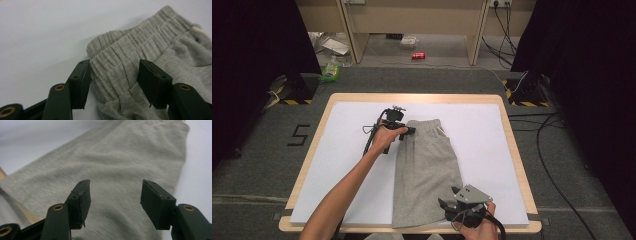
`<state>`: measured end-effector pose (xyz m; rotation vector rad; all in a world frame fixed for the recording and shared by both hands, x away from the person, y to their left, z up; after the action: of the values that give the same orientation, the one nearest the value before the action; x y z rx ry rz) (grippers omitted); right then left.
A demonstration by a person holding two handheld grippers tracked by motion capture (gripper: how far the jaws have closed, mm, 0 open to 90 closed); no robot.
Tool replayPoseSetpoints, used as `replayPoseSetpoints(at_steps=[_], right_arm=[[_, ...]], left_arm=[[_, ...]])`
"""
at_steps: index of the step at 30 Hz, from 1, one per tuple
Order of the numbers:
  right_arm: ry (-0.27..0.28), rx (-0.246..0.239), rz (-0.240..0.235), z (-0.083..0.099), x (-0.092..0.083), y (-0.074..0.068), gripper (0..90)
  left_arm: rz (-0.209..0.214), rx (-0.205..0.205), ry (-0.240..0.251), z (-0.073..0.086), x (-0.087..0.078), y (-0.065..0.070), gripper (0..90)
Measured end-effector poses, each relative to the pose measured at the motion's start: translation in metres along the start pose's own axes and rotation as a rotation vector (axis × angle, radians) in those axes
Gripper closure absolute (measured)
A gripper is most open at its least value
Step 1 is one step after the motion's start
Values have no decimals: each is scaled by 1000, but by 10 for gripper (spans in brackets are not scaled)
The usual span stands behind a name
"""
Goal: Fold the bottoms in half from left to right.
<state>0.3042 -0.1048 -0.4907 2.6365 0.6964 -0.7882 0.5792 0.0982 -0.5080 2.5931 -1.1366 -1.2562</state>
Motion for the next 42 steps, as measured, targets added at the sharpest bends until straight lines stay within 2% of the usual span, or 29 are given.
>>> replayPoseSetpoints(at_steps=[1, 2, 5, 10, 11, 13, 14, 16, 17, 18, 19, 21, 22, 24, 26, 28, 31, 32, 38, 39, 40, 41, 42], right_arm=[[0, 0, 0, 0, 0, 0, 415], [3, -1, -26, -2, 1, -8, 415], [3, -2, -48, -2, 2, -15, 415], [1, 5, -90, 0, 9, -27, 420], [-9, 2, -123, 0, 13, -37, 420], [-3, -6, -135, -1, 14, -42, 420], [-2, -24, -160, -3, 16, -53, 420], [0, -31, -170, -4, 17, -58, 422], [11, -56, -200, -7, 20, -71, 424], [12, -66, -212, -8, 21, -78, 425], [12, -66, -212, -8, 21, -78, 425], [16, -89, -242, -11, 26, -94, 425], [16, -89, -242, -11, 26, -94, 425], [24, -103, -271, -15, 30, -110, 425], [27, -104, -275, -16, 31, -112, 425], [36, -117, -300, -19, 35, -125, 427], [36, -131, -301, -19, 38, -130, 428], [20, -136, -309, -16, 42, -135, 430], [-19, -171, -311, -7, 49, -144, 435], [-20, -179, -309, -6, 51, -144, 444], [-11, -202, -297, -3, 53, -145, 491], [-11, -202, -297, -3, 53, -145, 491], [-12, -207, -293, -4, 53, -144, 540]], left_arm=[[-13, 7, -15, 2, 4, -1, 433], [-19, 4, -22, 3, 6, -2, 426], [-18, -20, -19, 4, 9, -5, 417], [-25, -5, -21, 4, 11, -6, 441], [-33, 11, -26, 4, 12, -6, 479], [-32, 18, -29, 3, 12, -6, 490], [-28, 14, -31, 3, 11, -6, 512], [-16, -4, -27, 2, 11, -9, 522], [-17, -2, -24, 1, 11, -11, 552], [-20, 1, -23, 1, 11, -11, 559], [-20, 1, -23, 1, 11, -11, 567], [-41, 21, -20, 0, 12, -10, 584], [-41, 21, -20, 0, 12, -10, 593], [-49, 36, -21, -1, 12, -9, 615], [-48, 37, -20, -1, 12, -9, 620], [-47, 37, -15, -1, 13, -10, 633], [-49, 43, -14, -2, 13, -10, 637], [-50, 44, -13, -2, 13, -10, 638], [-64, 58, -15, -3, 14, -9, 641], [-67, 62, -15, -4, 14, -9, 642], [-67, 64, -16, -4, 14, -9, 642], [-65, 65, -17, -4, 14, -10, 642], [-64, 66, -18, -4, 14, -10, 643]])
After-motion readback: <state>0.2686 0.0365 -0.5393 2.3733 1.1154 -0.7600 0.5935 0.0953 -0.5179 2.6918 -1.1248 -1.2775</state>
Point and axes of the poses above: each handheld gripper's, and its own axes: x roughly forward along the jaws, z roughly out of its underside, y roughly to its right, the point moved 6 cm from there along x, roughly forward along the jaws, and after that the axes turned 12 degrees about z, right-handed, at the moved point
